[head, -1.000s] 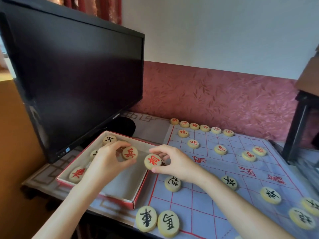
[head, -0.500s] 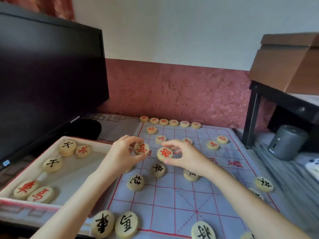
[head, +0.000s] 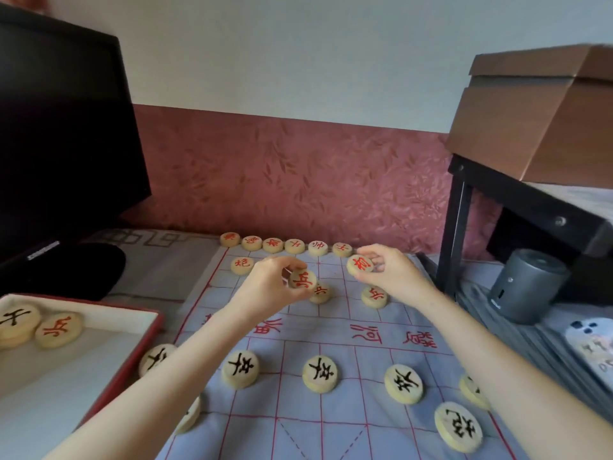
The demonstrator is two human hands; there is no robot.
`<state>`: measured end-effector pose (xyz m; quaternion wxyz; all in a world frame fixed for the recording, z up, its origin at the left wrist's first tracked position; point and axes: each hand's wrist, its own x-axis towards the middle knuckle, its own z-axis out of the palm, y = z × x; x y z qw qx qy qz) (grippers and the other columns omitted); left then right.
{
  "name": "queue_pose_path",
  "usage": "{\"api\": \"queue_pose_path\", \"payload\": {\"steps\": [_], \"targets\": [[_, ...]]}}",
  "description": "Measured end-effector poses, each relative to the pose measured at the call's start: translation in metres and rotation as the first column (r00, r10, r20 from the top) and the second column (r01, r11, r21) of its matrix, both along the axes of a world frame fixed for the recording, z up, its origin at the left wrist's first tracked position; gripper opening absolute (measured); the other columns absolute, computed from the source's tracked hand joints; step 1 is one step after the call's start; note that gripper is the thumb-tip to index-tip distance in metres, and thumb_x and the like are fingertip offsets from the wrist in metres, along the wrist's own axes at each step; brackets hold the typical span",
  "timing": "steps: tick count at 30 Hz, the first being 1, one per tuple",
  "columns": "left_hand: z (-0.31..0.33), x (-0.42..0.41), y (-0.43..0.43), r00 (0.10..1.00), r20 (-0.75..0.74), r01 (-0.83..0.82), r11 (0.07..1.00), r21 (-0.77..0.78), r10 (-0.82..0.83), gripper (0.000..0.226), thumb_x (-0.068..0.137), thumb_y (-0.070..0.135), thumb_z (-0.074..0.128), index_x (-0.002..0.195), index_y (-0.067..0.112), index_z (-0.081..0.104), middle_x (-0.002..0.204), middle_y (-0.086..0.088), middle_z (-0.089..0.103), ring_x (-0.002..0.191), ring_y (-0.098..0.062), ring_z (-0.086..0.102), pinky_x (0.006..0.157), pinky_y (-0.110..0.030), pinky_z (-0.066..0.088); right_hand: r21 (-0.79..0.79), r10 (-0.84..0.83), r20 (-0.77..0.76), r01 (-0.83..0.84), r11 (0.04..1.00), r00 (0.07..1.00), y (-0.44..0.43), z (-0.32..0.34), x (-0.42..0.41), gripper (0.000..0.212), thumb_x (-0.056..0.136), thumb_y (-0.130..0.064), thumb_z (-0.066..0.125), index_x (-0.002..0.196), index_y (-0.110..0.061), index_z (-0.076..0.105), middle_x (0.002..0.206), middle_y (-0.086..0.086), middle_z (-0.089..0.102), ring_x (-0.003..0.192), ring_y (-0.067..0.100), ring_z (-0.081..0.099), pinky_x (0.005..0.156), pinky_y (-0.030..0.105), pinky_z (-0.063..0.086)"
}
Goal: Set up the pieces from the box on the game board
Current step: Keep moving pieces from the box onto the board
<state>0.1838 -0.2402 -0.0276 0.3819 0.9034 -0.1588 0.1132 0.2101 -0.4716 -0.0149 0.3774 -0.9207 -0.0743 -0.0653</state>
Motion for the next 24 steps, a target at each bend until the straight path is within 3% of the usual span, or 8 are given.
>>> {"api": "queue_pose_path", "payload": {"steps": [6, 11, 24], "targets": [[-0.006, 0.031, -0.025, 0.999, 0.017, 0.028, 0.999, -0.044, -0.027, 0.041, 0.070, 0.025, 0.078, 0.108, 0.020, 0.064, 0.098, 0.006, 0.062, 0.079, -0.003, 0.057, 0.066, -0.003, 0.043, -0.001, -0.173, -0.020, 0.173, 0.985, 0.985, -0.032, -0.016, 0.078, 0.049, 0.077, -0.012, 0.073, 0.122, -0.005, 0.057, 0.119, 0.015, 0.063, 0.110, 0.026, 0.058, 0.097, 0.037, 0.046], [-0.010, 0.048, -0.031, 0.999, -0.004, 0.049, 0.997, -0.064, -0.050, 0.039, 0.073, 0.023, 0.074, 0.111, 0.020, 0.063, 0.104, 0.006, 0.064, 0.090, -0.008, 0.059, 0.081, -0.021, 0.050, -0.047, -0.187, -0.056, 0.185, 0.982, 0.981, -0.036, -0.031, 0.115, 0.052, 0.078, -0.018, 0.073, 0.125, -0.005, 0.054, 0.117, 0.014, 0.063, 0.109, 0.026, 0.058, 0.094, 0.033, 0.045], [-0.013, 0.055, -0.024, 0.998, -0.031, 0.052, 0.994, -0.093, -0.055, 0.042, 0.072, 0.025, 0.076, 0.111, 0.022, 0.062, 0.102, 0.006, 0.061, 0.090, -0.007, 0.058, 0.077, -0.014, 0.047, -0.119, -0.211, -0.038, 0.206, 0.971, 0.977, -0.034, -0.050, 0.133, 0.055, 0.078, -0.017, 0.073, 0.128, -0.007, 0.053, 0.126, 0.014, 0.060, 0.117, 0.028, 0.055, 0.098, 0.036, 0.044]]}}
